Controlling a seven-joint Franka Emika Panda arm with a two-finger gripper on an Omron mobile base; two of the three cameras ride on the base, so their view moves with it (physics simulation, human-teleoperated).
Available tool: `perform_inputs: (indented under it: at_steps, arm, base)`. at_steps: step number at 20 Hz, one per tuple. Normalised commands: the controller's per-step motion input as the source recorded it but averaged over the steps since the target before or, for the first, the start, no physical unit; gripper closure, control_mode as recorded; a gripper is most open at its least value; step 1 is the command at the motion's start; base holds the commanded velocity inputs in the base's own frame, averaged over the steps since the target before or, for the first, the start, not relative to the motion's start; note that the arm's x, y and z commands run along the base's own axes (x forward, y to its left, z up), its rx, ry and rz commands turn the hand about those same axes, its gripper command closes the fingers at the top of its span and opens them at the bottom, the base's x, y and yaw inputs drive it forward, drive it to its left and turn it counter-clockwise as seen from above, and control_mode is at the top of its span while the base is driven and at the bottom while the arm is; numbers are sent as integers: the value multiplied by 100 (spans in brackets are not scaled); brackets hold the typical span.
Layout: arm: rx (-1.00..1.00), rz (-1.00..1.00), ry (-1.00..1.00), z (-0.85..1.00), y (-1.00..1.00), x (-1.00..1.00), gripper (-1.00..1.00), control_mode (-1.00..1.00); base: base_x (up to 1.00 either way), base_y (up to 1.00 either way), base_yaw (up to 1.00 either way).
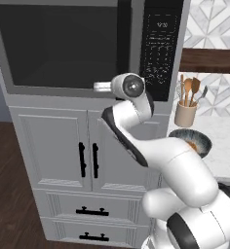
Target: Open the microwave, place the bowl with waffle inside the microwave, then close the microwave door and turn it on.
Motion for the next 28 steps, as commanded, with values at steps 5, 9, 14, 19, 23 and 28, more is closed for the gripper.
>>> perform_inputs:
  at_steps: [5,9,14,19,23,28]
  arm:
    - [-2,31,20,-10,100,16,100,-100]
    - [-15,27,25,0,100,-47,100,-100]
    - [-16,19,16,0,100,-67,100,-100]
    - [-17,12,18,-1,100,-58,100,-100]
    - [-21,9,22,-1,100,-49,100,-100]
    - [-27,5,25,0,100,-43,100,-100]
  base:
    - [0,0,0]
    - [0,0,0]
    - [0,0,0]
    - [0,0,0]
    - [0,0,0]
    - [0,0,0]
